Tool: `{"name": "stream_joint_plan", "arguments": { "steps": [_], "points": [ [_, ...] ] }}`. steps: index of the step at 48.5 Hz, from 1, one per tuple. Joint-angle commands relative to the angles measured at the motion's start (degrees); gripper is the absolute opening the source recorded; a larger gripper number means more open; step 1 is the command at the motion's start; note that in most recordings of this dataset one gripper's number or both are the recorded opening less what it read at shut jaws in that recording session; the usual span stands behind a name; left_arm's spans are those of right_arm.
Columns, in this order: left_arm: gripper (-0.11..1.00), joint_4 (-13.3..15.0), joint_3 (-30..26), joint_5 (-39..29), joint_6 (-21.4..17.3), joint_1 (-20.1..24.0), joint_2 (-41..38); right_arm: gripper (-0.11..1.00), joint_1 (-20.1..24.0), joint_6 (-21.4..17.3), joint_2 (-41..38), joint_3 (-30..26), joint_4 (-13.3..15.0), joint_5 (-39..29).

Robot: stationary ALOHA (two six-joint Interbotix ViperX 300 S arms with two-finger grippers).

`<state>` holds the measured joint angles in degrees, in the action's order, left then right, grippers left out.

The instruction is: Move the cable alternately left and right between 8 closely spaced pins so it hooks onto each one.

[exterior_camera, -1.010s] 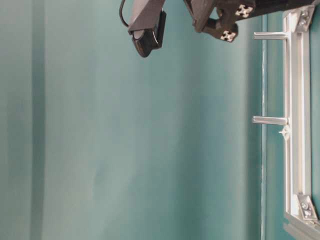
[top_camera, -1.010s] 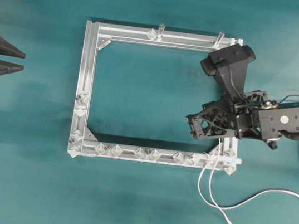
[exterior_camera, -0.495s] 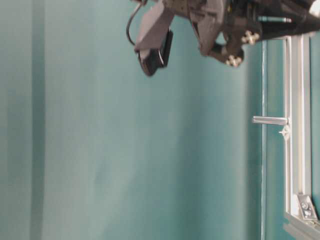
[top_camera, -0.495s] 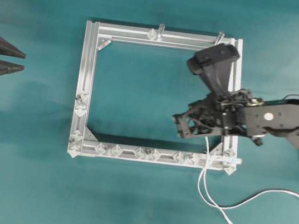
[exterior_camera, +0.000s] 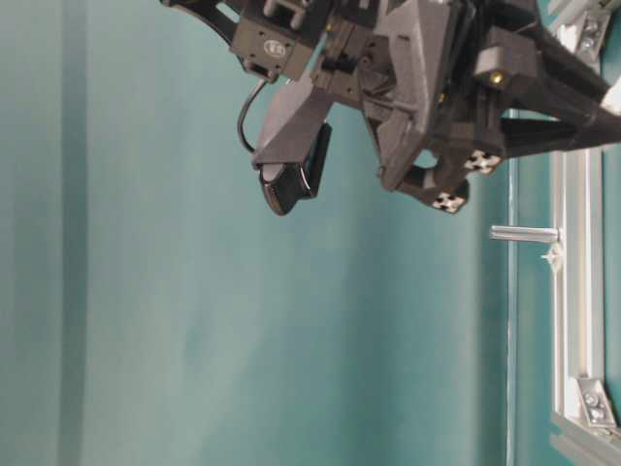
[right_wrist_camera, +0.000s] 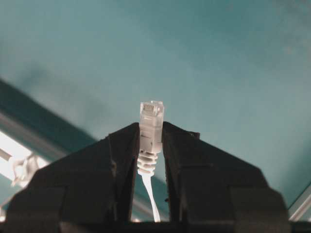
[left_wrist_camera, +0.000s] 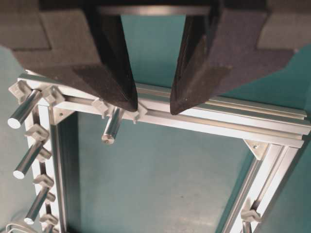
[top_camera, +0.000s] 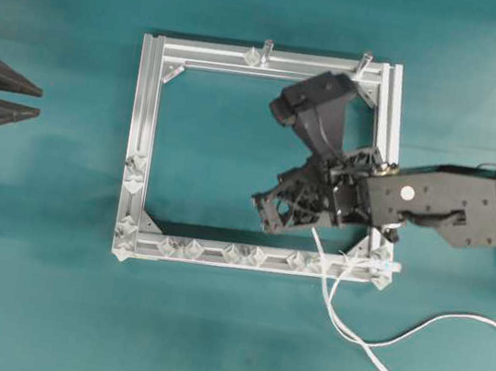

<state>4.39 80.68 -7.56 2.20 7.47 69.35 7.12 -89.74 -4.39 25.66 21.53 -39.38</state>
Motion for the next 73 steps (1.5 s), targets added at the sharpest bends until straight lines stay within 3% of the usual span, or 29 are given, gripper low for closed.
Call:
{"name": "stream_joint_plan", "arguments": {
  "steps": [1, 40, 51, 73],
  "points": [
    [0.36, -0.18, -0.97, 0.53, 0.44, -0.18, -0.35, 0.17, 1.32, -0.18, 0.53, -1.14, -0.79, 0.26],
    [0.36, -0.18, -0.53, 0.53, 0.44, -0.18, -0.35, 0.18, 8.7, -0.62, -1.58, -4.75, -6.59, 0.09],
    [0.36, -0.18, -0.53, 0.53, 0.44, -0.18, -0.35, 0.18, 9.14, -2.46, -1.93, -5.01, -6.68, 0.09],
    [0.36, -0.18, -0.79, 0.62, 0.44, -0.18, -0.35, 0.17, 9.23, -2.46, -1.93, -5.01, -6.68, 0.09]
  ]
}}
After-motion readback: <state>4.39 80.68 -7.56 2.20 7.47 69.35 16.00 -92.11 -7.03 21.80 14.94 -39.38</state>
